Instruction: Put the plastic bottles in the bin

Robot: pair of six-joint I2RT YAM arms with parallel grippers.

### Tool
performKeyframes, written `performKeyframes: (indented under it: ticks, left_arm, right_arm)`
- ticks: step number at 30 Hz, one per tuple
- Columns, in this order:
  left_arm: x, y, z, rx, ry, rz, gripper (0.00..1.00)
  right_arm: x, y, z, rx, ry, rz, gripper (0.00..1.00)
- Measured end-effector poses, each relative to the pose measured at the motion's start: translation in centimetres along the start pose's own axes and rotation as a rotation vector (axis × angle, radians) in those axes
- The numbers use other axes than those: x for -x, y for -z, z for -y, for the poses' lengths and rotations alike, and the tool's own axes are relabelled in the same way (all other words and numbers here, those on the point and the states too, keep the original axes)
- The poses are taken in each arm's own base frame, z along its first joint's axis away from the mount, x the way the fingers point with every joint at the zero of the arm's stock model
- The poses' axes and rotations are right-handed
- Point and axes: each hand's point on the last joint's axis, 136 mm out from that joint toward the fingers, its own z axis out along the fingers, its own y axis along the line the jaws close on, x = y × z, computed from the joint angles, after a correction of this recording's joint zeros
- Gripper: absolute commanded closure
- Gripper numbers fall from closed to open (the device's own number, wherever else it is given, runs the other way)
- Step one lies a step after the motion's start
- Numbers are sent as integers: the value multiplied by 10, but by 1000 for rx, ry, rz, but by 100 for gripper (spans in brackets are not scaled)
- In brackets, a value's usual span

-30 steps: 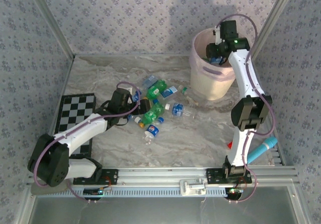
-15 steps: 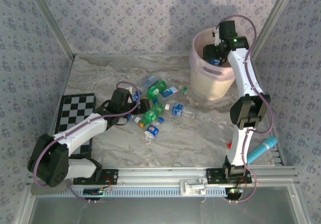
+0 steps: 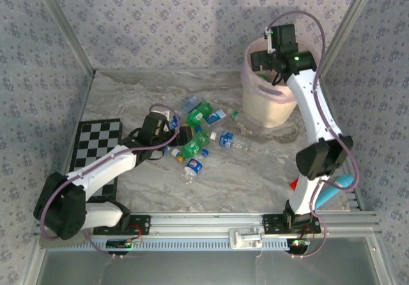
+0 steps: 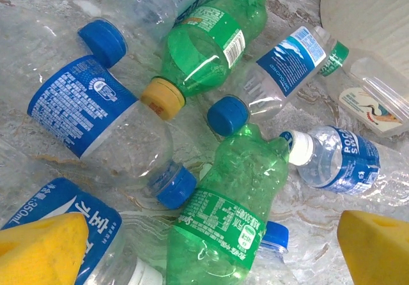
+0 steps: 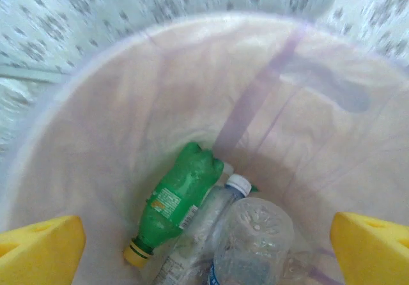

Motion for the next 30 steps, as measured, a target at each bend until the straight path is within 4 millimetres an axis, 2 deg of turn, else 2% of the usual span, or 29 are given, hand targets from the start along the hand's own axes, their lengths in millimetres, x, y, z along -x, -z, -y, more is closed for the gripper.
performKeyframes:
  ticks: [3,6,10,13,17,21,25,28,30]
  left_arm:
    - [-1,0,5,-9,-12,4,0]
    - [0,0,10,-23,-23,12,0]
    - [-7,4,16,-36,-56,8,0]
    - [-15,11,25,-54,-97,-9,0]
    - [-32,21,39,-85,-154,-43,0]
    - [-61,26,42,-82,-209,-102,0]
    - [-95,27,38,-66,-258,-189,2]
    - [-114,28,36,-51,-285,-245,5]
    - [-124,24,34,-38,-297,-276,8]
  right_arm:
    - [21,42,-16,13,27,129,0]
    - [30,78,-34,64,32,236,0]
    - [23,100,-52,153,6,300,0]
    - [3,97,-69,230,-25,290,0]
    - [-35,80,-95,320,-71,228,0]
    - [-78,65,-119,377,-121,163,0]
    - [-114,58,-131,403,-183,136,0]
    - [-125,54,-135,415,-231,130,0]
    - [-123,52,-137,420,-252,131,0]
